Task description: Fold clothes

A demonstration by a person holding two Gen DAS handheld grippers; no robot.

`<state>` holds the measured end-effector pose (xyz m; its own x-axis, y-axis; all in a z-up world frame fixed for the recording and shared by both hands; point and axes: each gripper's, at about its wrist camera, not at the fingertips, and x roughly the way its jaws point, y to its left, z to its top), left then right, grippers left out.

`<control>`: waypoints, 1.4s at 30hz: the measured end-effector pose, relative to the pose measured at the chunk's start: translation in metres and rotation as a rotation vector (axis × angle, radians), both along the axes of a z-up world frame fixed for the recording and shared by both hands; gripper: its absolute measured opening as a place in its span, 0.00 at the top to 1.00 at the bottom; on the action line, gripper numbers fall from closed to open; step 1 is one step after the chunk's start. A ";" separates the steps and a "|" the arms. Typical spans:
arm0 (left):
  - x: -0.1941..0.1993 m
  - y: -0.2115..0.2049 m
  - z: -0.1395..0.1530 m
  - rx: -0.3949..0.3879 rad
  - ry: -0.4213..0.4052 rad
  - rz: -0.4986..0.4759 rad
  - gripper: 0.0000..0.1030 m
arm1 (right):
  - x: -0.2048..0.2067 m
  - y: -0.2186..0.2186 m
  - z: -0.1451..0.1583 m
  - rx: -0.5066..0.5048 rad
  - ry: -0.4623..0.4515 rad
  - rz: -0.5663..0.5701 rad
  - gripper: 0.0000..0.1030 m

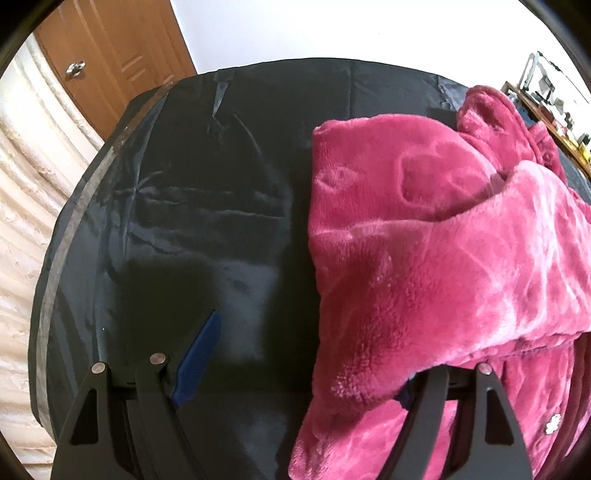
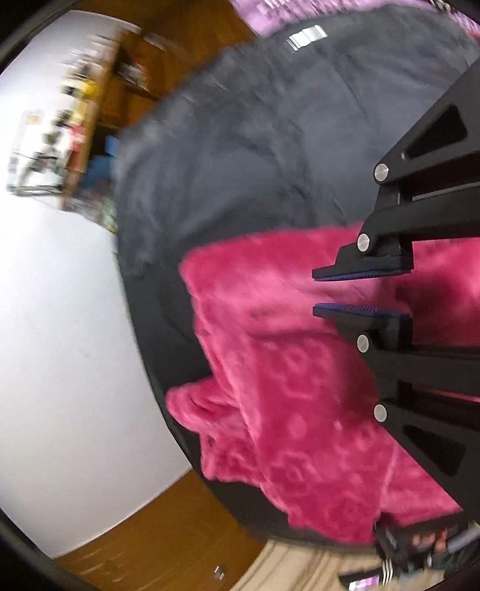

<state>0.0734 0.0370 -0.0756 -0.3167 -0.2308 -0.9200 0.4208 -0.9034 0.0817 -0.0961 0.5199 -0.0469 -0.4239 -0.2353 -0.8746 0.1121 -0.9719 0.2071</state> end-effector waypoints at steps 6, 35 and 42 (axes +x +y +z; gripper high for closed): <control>0.009 -0.003 0.017 0.017 0.017 -0.043 0.20 | -0.004 -0.005 -0.010 -0.044 -0.028 -0.016 0.75; 0.029 -0.010 0.031 0.104 -0.061 -0.215 0.20 | 0.000 -0.065 -0.048 0.149 -0.044 0.219 0.73; 0.030 -0.019 0.063 0.133 -0.005 -0.256 0.19 | 0.013 -0.066 -0.048 0.162 -0.018 0.210 0.72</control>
<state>0.1030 0.0178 -0.0130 -0.3441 -0.0215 -0.9387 0.1779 -0.9831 -0.0427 -0.0829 0.4536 -0.0945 -0.3649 -0.1731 -0.9148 0.3127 -0.9483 0.0547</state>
